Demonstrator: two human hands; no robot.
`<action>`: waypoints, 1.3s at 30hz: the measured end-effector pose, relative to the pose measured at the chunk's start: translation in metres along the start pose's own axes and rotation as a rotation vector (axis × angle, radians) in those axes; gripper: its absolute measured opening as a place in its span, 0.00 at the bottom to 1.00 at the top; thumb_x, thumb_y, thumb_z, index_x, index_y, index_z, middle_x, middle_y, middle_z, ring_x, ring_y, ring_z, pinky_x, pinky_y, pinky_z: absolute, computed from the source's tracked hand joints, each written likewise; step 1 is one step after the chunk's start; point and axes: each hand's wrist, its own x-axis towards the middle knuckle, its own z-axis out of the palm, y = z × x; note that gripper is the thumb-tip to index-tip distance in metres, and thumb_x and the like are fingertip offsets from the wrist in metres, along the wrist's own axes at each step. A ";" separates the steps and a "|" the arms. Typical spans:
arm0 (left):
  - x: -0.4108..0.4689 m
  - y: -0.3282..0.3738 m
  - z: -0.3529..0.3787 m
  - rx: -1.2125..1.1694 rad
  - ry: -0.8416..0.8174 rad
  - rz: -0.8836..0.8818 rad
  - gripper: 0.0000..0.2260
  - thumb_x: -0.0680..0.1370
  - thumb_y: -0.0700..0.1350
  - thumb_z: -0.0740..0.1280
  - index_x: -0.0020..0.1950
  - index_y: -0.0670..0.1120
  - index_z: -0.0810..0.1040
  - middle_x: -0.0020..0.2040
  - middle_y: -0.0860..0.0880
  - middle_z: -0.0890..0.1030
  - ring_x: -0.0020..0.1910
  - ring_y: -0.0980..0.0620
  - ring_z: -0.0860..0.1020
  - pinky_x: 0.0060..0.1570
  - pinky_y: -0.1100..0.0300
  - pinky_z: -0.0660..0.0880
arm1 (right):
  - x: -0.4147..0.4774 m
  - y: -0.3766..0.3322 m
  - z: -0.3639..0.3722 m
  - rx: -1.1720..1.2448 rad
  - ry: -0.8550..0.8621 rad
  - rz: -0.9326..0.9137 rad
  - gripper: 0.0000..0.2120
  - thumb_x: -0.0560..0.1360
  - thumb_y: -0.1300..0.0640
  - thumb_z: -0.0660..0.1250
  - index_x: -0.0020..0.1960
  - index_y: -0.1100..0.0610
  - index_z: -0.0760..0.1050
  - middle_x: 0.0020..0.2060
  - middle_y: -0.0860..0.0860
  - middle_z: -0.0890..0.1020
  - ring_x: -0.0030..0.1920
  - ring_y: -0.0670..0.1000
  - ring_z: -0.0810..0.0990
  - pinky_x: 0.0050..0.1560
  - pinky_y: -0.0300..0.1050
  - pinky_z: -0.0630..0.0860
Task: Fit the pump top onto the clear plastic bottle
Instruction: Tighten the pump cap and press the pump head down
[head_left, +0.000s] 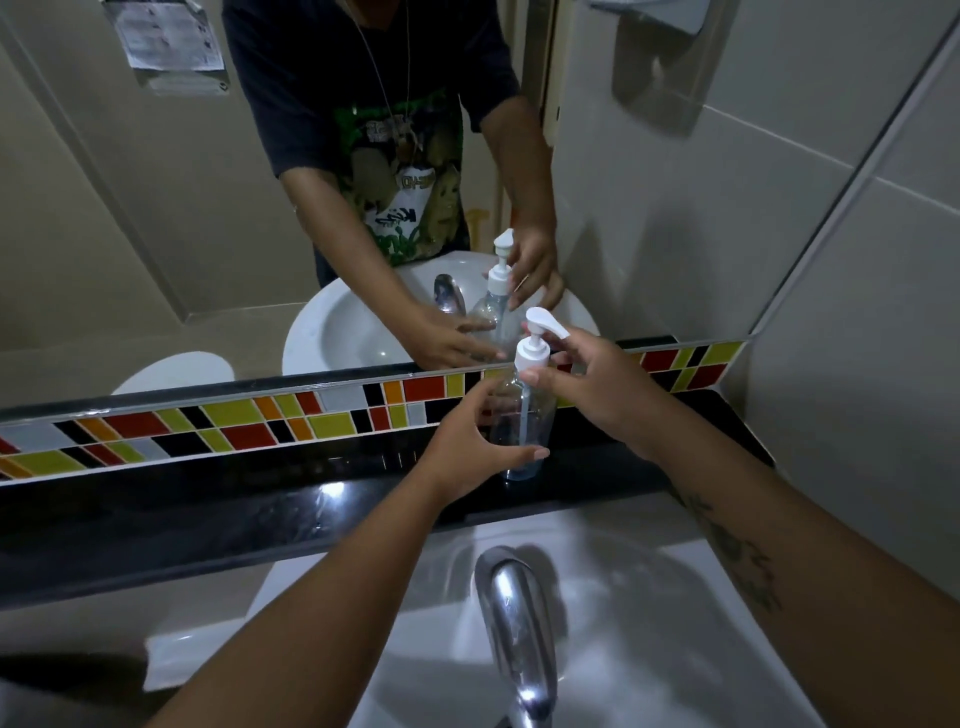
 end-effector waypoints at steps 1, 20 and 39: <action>0.001 -0.002 0.001 0.013 0.017 0.015 0.37 0.68 0.48 0.83 0.72 0.61 0.70 0.65 0.57 0.79 0.64 0.60 0.77 0.56 0.68 0.76 | -0.001 -0.001 0.003 0.014 0.010 -0.003 0.23 0.75 0.53 0.70 0.69 0.47 0.71 0.58 0.46 0.81 0.57 0.43 0.78 0.61 0.45 0.75; 0.004 -0.028 0.025 0.081 0.127 0.059 0.33 0.69 0.48 0.82 0.70 0.53 0.72 0.58 0.58 0.83 0.56 0.64 0.81 0.52 0.74 0.76 | -0.004 0.008 0.021 0.097 0.224 -0.052 0.31 0.69 0.53 0.76 0.70 0.49 0.69 0.62 0.43 0.78 0.61 0.38 0.74 0.57 0.30 0.68; 0.006 -0.033 0.026 0.084 0.148 0.033 0.33 0.67 0.52 0.83 0.68 0.53 0.73 0.60 0.57 0.83 0.58 0.62 0.81 0.55 0.68 0.78 | 0.002 -0.003 0.022 0.092 0.293 -0.034 0.24 0.65 0.54 0.79 0.56 0.54 0.73 0.50 0.47 0.80 0.48 0.41 0.78 0.46 0.30 0.73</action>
